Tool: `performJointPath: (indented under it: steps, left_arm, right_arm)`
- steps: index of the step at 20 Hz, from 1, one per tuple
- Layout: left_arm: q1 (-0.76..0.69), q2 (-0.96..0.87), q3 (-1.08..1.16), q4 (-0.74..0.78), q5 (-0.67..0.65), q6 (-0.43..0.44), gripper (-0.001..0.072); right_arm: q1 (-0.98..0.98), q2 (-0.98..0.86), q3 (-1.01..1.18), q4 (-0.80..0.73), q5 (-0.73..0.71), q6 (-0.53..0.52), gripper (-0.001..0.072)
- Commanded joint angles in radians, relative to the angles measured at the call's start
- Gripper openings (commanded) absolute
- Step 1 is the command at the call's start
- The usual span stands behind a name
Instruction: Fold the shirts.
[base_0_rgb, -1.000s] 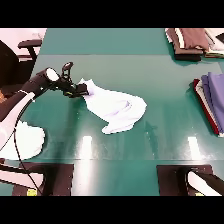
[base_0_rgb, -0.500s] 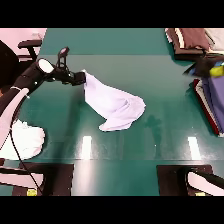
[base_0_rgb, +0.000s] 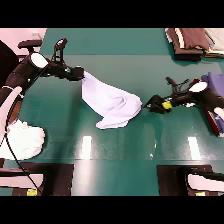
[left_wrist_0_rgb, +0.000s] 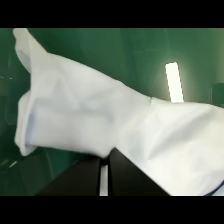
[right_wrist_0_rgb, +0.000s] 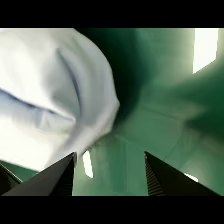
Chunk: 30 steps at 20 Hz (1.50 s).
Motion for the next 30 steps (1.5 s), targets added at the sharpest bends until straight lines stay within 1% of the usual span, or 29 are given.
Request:
performJointPath:
  steps: [1,2,3,4,5,6,8,10,12,14,17,19,21,23,25,28,30]
  left_arm:
    - [0.000,0.002,0.002,0.000,-0.022,0.003,0.0025]
    - [0.001,0.002,0.002,0.000,-0.022,0.003,0.0025]
    - [0.001,0.002,0.002,0.000,-0.023,0.002,0.0024]
    - [0.000,0.003,0.002,0.000,-0.024,0.002,0.0025]
    - [0.001,0.005,0.002,0.000,-0.027,0.002,0.0025]
    - [0.001,0.012,0.002,0.000,-0.029,0.002,0.0024]
    - [0.002,0.067,0.019,0.027,-0.029,0.003,0.0024]
    - [0.002,0.164,0.072,0.106,-0.030,0.003,0.0024]
    - [0.002,0.285,0.148,0.145,-0.033,0.004,0.0024]
    - [0.002,0.406,0.228,0.140,-0.039,0.004,0.0024]
    - [0.002,0.558,0.341,0.138,-0.068,0.003,0.0024]
    - [0.002,0.635,0.396,0.138,-0.084,0.003,0.0023]
    - [0.002,0.683,0.433,0.138,-0.105,0.003,0.0023]
    - [0.002,0.706,0.440,0.115,-0.144,0.003,0.0023]
    - [0.002,0.687,0.438,0.117,-0.220,0.002,0.0023]
    - [0.002,0.622,0.385,0.122,-0.273,0.003,0.0023]
    - [0.002,0.542,0.311,0.150,-0.283,0.006,0.0024]
  right_arm:
    - [0.079,-0.104,0.015,0.094,-0.088,-0.041,0.0481]
    - [0.092,-0.131,0.041,0.094,-0.078,-0.041,0.0442]
    - [0.103,-0.149,0.063,0.094,-0.072,-0.041,0.0366]
    - [0.115,-0.165,0.086,0.092,-0.072,-0.042,0.0252]
    - [0.122,-0.174,0.107,0.091,-0.071,-0.053,0.0035]
    - [0.124,-0.176,0.129,0.090,-0.066,-0.066,0.0015]
    - [0.108,-0.140,0.187,0.011,-0.043,-0.065,0.0014]
    - [0.066,-0.038,0.274,-0.136,0.000,-0.038,0.0014]
    - [0.010,0.086,0.386,-0.230,0.088,-0.033,0.0014]
    - [-0.036,0.194,0.508,-0.272,0.165,-0.031,0.0014]
    - [-0.078,0.328,0.667,-0.275,0.218,-0.018,0.0014]
    - [-0.090,0.395,0.743,-0.275,0.252,0.002,0.0014]
    - [-0.090,0.437,0.814,-0.324,0.281,0.036,0.0014]
    - [-0.090,0.443,0.874,-0.370,0.320,0.083,0.0014]
    - [-0.090,0.414,0.923,-0.378,0.380,0.122,0.0014]
    - [-0.090,0.313,0.952,-0.379,0.434,0.192,0.0014]
    - [-0.086,0.214,0.950,-0.379,0.447,0.200,0.0014]
